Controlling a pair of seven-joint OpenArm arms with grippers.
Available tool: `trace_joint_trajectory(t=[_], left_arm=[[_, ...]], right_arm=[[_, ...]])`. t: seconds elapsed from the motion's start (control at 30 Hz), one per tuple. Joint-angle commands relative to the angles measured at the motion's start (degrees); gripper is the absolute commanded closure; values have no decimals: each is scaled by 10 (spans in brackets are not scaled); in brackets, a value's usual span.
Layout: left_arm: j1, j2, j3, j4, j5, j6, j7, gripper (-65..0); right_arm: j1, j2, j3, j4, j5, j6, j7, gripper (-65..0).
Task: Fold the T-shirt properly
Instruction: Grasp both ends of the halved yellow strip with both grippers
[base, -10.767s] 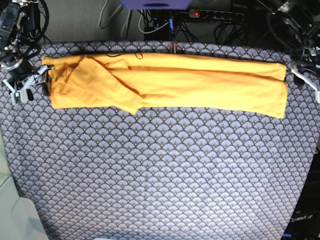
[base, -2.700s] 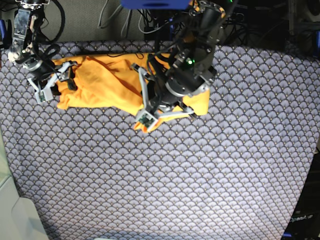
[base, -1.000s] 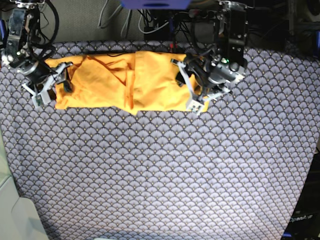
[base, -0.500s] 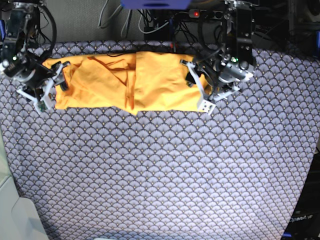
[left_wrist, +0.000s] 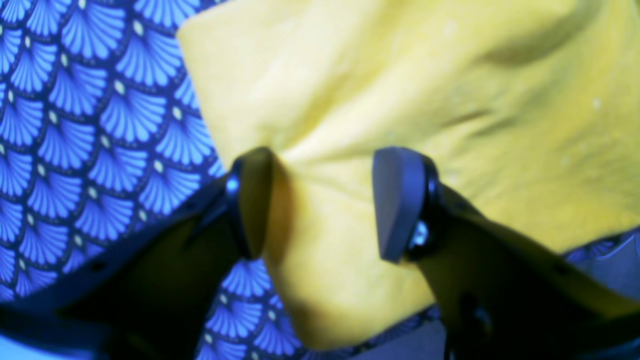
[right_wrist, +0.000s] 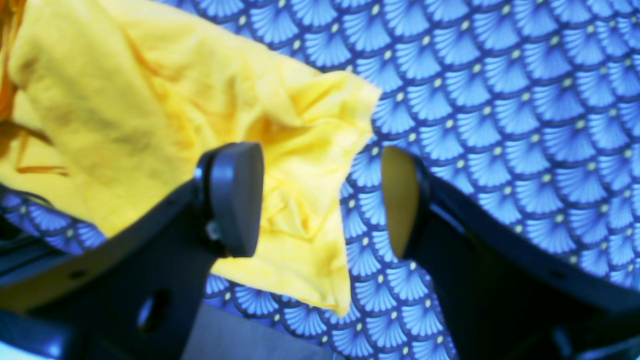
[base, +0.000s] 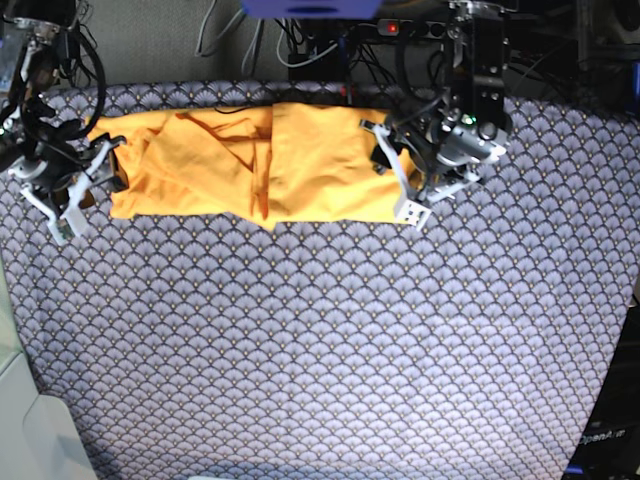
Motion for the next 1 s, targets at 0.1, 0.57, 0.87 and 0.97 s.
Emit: trace_joint_trajectory(t=[0.1,0.57,0.87,0.97], left_arm=[[-5,1,0,9,0,1,-6,-322],[-5,-1,-1,10,0,1,-6,-322],[-5,-1,-1,12,0,1,-6,-322],[-4,-1,-1,12,0,1,-6,-322]], right_arm=[[-1,4,4,8,12,2,8,-381],[-8,-28,3,-17,11,2,11,-381],[-10,-23,1,-91,9,2,71,-381],[-10,-17,1,-95,9,2,76,-381]])
